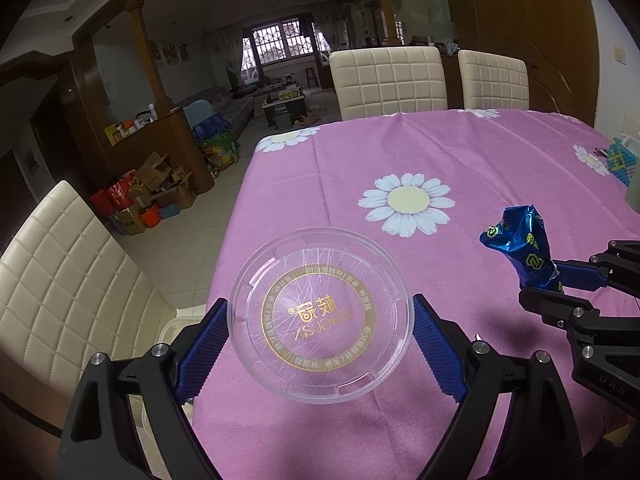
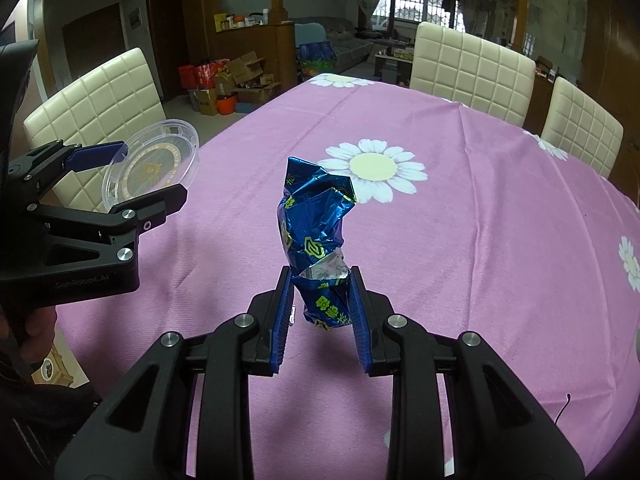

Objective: Collect trash
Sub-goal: 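Carry the clear lid and blue wrapper over to the clear bin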

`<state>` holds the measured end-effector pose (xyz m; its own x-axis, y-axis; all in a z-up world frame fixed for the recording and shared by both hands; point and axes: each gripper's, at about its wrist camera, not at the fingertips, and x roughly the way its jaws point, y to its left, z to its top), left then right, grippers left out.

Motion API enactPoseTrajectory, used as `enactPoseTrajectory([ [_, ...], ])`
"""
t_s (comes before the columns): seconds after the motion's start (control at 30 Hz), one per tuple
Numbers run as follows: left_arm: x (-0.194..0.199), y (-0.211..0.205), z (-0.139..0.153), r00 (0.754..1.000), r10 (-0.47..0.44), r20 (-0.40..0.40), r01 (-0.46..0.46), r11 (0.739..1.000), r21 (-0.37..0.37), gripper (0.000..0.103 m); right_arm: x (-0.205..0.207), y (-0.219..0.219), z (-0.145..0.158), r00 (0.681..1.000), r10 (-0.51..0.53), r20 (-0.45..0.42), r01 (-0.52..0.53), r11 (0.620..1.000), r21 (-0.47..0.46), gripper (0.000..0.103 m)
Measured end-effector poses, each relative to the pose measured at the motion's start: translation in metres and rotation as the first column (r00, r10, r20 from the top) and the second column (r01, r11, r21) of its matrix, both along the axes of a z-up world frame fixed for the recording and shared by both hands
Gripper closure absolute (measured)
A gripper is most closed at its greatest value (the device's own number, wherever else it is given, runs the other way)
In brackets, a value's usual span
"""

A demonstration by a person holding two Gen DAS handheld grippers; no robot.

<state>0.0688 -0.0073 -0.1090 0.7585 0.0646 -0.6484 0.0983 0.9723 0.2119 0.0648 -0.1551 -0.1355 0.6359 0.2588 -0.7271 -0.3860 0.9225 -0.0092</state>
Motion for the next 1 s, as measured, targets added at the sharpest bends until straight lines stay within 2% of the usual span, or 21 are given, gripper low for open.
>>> enactPoseTrajectory([
  [0.57,-0.005,0.024,0.003,0.998,0.061,0.011,-0.06,0.998,-0.029,0.017,0.002,0.016,0.005,0.999,0.036,0.003,-0.036,0.999,0.005,0.073],
  [1.0,-0.001,0.054,0.005,0.991,0.13,0.013,-0.129,0.989,-0.069,0.017,0.011,0.045,0.007,0.996,0.085,-0.008,-0.085,0.996,-0.006,0.073],
])
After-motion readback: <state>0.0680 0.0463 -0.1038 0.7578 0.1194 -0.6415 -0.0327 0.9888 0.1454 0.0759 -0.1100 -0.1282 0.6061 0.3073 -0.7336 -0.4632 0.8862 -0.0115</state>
